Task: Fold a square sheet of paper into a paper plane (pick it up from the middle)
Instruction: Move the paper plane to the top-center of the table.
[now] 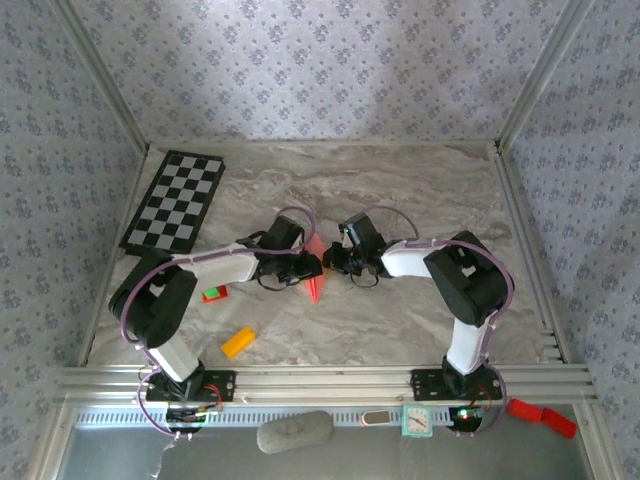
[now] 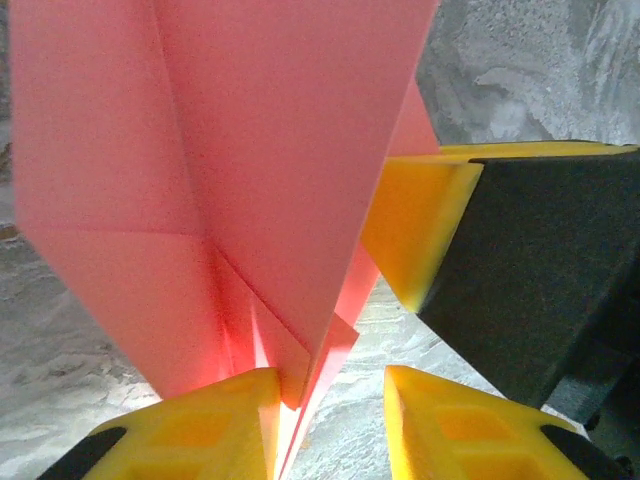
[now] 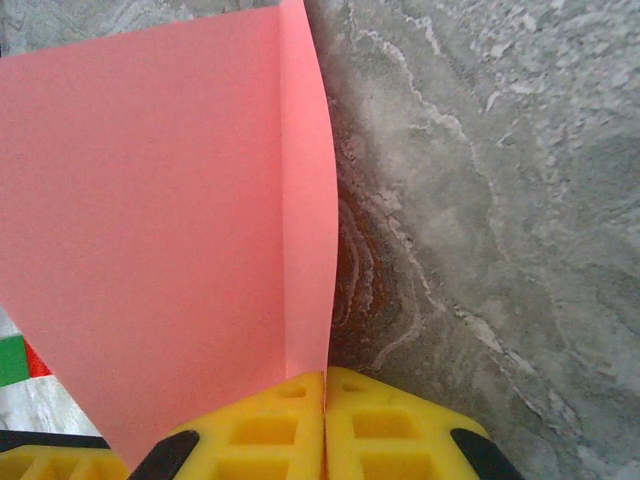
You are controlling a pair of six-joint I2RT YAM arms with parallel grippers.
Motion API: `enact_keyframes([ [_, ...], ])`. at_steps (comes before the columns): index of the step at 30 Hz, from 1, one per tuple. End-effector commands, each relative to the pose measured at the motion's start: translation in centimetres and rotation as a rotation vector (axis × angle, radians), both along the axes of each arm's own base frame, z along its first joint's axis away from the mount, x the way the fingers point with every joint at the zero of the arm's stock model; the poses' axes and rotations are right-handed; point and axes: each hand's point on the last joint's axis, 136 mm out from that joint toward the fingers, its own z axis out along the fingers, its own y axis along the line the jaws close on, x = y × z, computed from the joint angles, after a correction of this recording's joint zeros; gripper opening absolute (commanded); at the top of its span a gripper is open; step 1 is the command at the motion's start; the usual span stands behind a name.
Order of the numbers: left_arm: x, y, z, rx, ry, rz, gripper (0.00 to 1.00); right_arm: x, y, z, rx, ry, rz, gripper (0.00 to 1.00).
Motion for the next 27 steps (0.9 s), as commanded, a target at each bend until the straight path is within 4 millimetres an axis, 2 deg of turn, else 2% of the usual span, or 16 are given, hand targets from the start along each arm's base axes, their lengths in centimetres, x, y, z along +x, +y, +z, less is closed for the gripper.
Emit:
enact_keyframes([
  [1,0.0,0.0,-0.6,0.044,-0.002,-0.024,0.32,0.5,0.6,1.8,0.046,-0.014,0.003,0.09],
  [11,0.2,0.0,-1.0,0.088,-0.002,-0.024,0.31,0.5,0.9,2.7,0.082,-0.015,0.010,0.09],
  [27,0.5,0.8,-1.8,0.154,0.010,0.001,0.21,0.5,0.7,3.2,0.091,-0.006,0.000,0.14],
])
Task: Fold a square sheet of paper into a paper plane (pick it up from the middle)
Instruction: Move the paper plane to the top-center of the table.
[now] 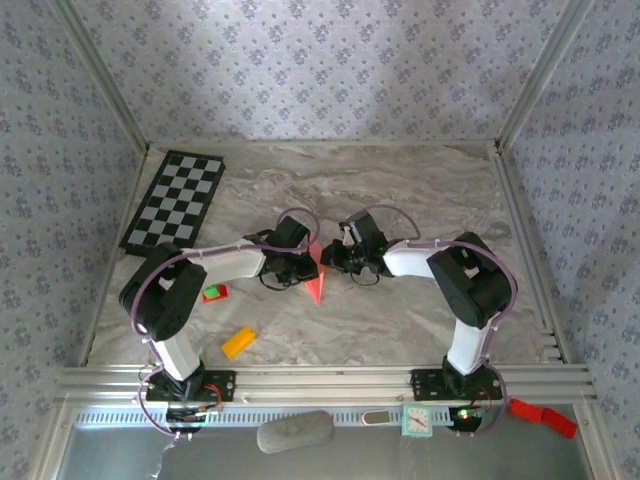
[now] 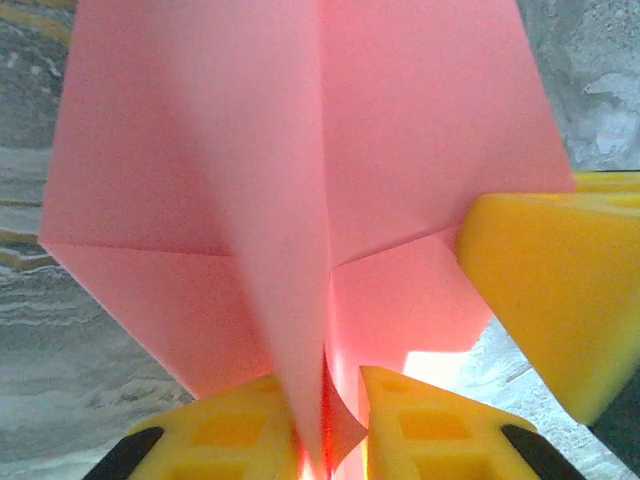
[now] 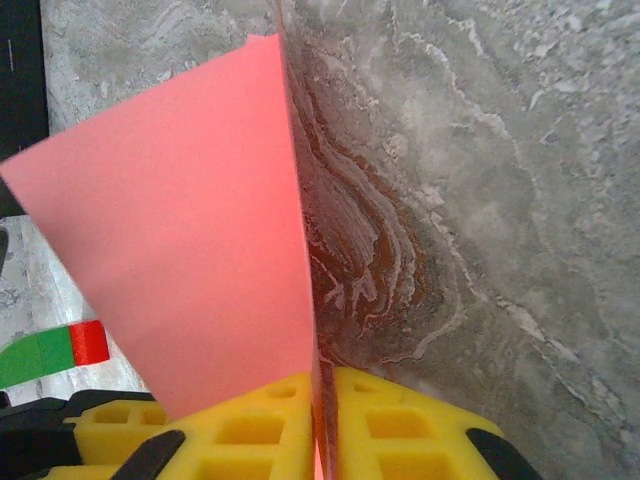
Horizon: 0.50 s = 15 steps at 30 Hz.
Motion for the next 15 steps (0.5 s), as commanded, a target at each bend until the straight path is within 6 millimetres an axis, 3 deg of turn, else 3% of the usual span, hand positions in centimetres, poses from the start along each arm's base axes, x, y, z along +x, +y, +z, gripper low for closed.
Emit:
enact_keyframes([
  [1,0.3,-0.2,0.0,0.027,-0.003,-0.008,0.20,0.5,0.3,2.1,0.040,-0.024,-0.002,0.15],
  [9,0.3,-0.4,-0.3,0.028,0.008,-0.011,0.16,0.6,-0.2,2.1,0.028,-0.028,-0.020,0.19],
  [15,0.7,0.1,0.4,0.059,-0.016,-0.012,0.11,0.7,-2.6,2.6,-0.038,-0.084,-0.068,0.39],
])
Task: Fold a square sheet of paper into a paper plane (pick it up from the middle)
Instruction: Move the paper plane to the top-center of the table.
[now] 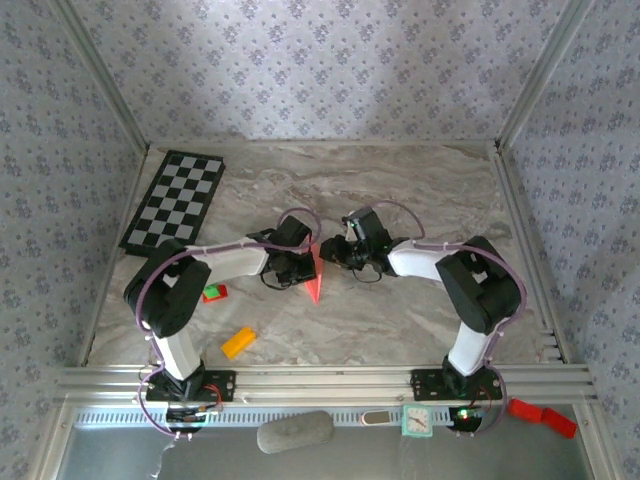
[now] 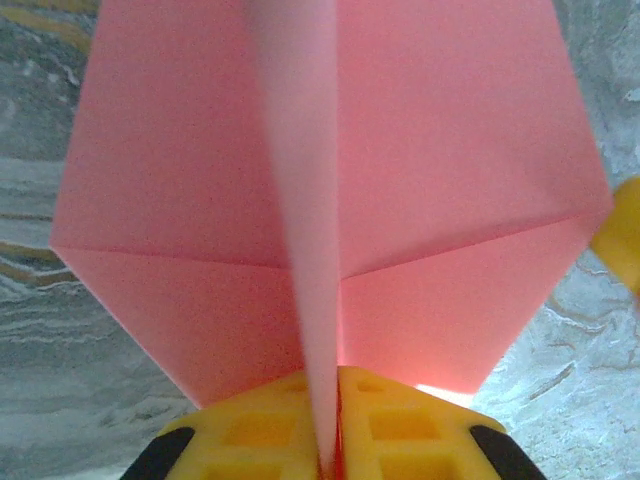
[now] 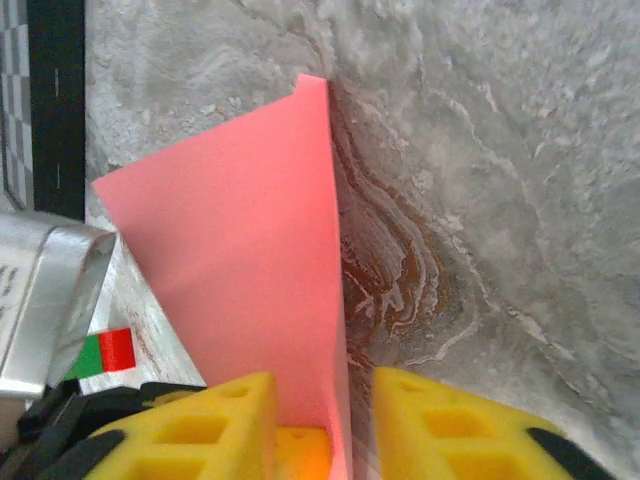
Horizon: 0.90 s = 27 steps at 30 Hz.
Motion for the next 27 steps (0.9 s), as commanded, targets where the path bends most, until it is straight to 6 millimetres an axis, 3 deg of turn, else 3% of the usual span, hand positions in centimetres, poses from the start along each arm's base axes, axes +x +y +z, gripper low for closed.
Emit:
enact_keyframes([
  [1,0.6,0.1,1.4,0.042,-0.041,-0.023,0.11,0.0,-2.4,0.7,-0.062,-0.041,-0.055,0.43],
  [5,1.2,1.0,2.2,0.114,-0.077,-0.046,0.10,0.3,-5.5,1.7,-0.126,-0.099,-0.125,0.54],
  [11,3.0,1.5,2.9,0.234,-0.114,-0.092,0.11,0.3,-9.3,3.6,-0.206,-0.182,-0.204,0.57],
  [21,6.6,0.8,2.1,0.398,-0.102,-0.142,0.11,0.5,-12.2,5.1,-0.252,-0.262,-0.241,0.61],
  [27,6.8,-0.3,0.6,0.386,-0.057,-0.145,0.12,0.7,-13.1,5.1,-0.233,-0.250,-0.248,0.62],
])
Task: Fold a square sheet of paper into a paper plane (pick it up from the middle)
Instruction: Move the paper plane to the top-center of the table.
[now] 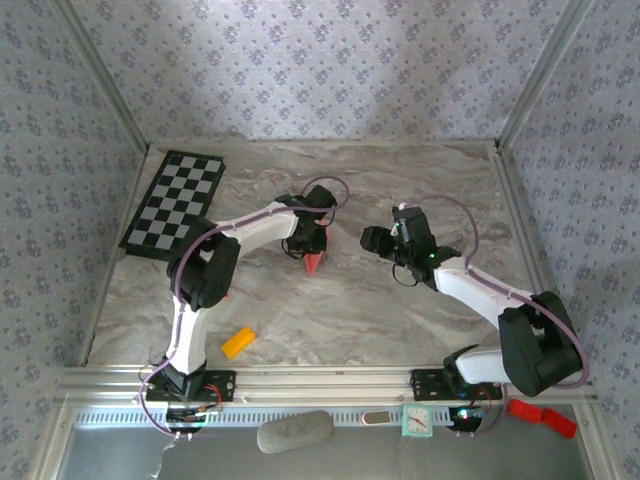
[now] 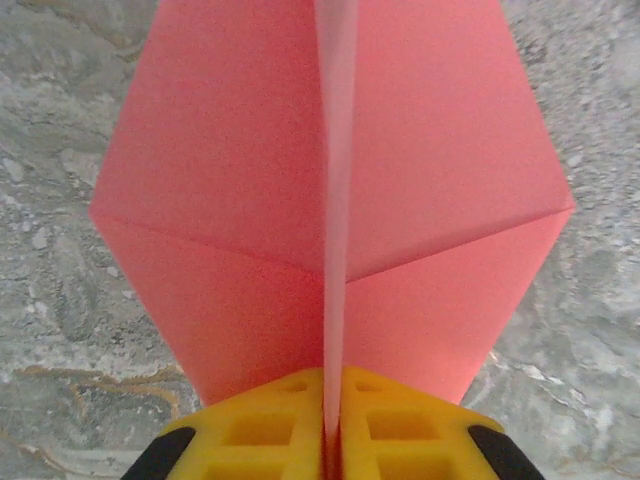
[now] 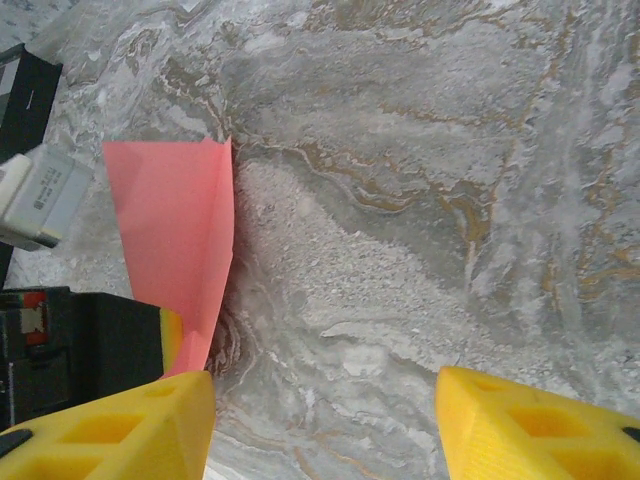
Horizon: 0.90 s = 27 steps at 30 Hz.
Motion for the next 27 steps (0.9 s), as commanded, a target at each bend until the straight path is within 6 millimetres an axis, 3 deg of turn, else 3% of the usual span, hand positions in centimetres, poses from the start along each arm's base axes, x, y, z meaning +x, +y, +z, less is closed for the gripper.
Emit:
enact_keyframes([
  [1,-1.0,0.2,-0.8,0.037,0.053,-0.021,0.13,-0.3,-0.7,-0.2,0.000,0.004,0.015,0.62],
  [19,-1.6,0.7,-3.0,0.101,0.105,0.006,0.27,0.2,-0.9,-0.1,0.063,0.018,0.003,0.62],
  [24,-0.7,1.4,-3.5,0.155,0.080,0.055,0.28,0.2,-1.0,-0.2,0.059,0.019,-0.001,0.62],
  [27,0.9,1.1,-3.0,0.164,0.033,0.071,0.29,0.3,-1.0,-0.2,0.057,0.017,-0.001,0.62],
])
